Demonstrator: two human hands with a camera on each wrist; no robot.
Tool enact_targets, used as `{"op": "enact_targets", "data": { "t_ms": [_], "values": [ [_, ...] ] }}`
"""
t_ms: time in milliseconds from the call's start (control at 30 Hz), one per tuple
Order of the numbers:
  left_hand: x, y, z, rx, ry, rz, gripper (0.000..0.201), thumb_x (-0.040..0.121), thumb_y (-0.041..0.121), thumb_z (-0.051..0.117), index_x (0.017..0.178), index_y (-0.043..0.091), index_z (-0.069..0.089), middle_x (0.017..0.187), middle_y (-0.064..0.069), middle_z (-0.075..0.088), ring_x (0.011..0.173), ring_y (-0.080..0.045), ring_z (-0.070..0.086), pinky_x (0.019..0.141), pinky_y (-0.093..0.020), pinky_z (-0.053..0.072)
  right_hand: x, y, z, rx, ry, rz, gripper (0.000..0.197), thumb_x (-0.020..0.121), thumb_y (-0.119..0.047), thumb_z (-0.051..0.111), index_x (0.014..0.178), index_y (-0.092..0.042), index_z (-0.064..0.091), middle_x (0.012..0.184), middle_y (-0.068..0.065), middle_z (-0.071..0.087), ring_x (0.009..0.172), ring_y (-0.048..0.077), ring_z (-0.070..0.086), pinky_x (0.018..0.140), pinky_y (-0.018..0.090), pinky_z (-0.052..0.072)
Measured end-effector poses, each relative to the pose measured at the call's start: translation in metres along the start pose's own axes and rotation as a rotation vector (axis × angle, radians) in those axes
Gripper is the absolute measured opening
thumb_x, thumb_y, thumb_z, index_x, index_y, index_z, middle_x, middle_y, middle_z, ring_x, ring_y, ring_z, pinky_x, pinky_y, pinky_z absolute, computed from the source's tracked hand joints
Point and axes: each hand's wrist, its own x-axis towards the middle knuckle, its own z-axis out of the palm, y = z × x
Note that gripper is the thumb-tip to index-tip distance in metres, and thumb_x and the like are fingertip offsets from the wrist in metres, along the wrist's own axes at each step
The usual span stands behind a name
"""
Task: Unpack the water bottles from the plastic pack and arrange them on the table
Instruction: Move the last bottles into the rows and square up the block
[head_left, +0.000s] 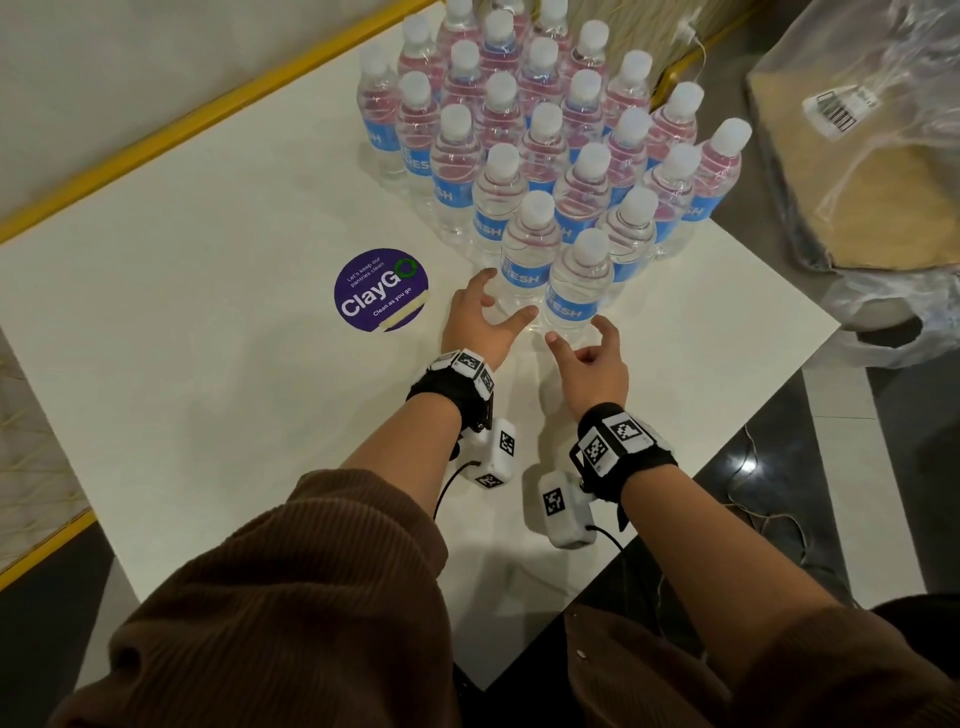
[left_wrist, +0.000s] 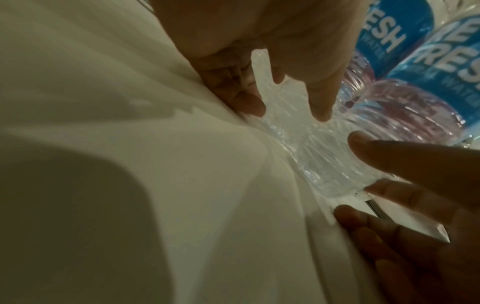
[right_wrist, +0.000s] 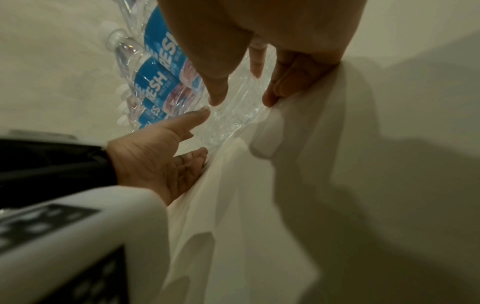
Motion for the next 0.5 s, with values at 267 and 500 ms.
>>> {"op": "enact_targets", "data": {
  "t_ms": [267, 500],
  "values": [
    [0.013, 0.011, 0.0, 0.009, -0.041, 0.005, 0.066, 0.072, 0.039, 0.077, 0.131, 0.025, 0.05, 0.112, -0.001, 0.054, 0.094, -0.011, 0.051, 0.081, -0.022, 0.04, 0.0, -0.001, 0.001, 0.041, 0.012, 0.025, 0.059, 0.082, -0.046, 0.064, 0.133, -0.03, 0.041, 0.077, -0.004, 0.055, 0.093, 0.022, 0.058, 0.08, 0.027, 0.04],
    [0.018, 0.014, 0.0, 0.015, -0.059, -0.026, 0.063, 0.073, 0.039, 0.077, 0.126, 0.016, 0.053, 0.11, -0.003, 0.06, 0.103, -0.019, 0.058, 0.089, -0.029, 0.047, 0.003, -0.004, 0.005, 0.056, 0.023, 0.066, 0.059, 0.08, -0.049, 0.065, 0.132, -0.034, 0.041, 0.076, -0.002, 0.057, 0.098, 0.024, 0.057, 0.089, 0.033, 0.046]
  ]
}}
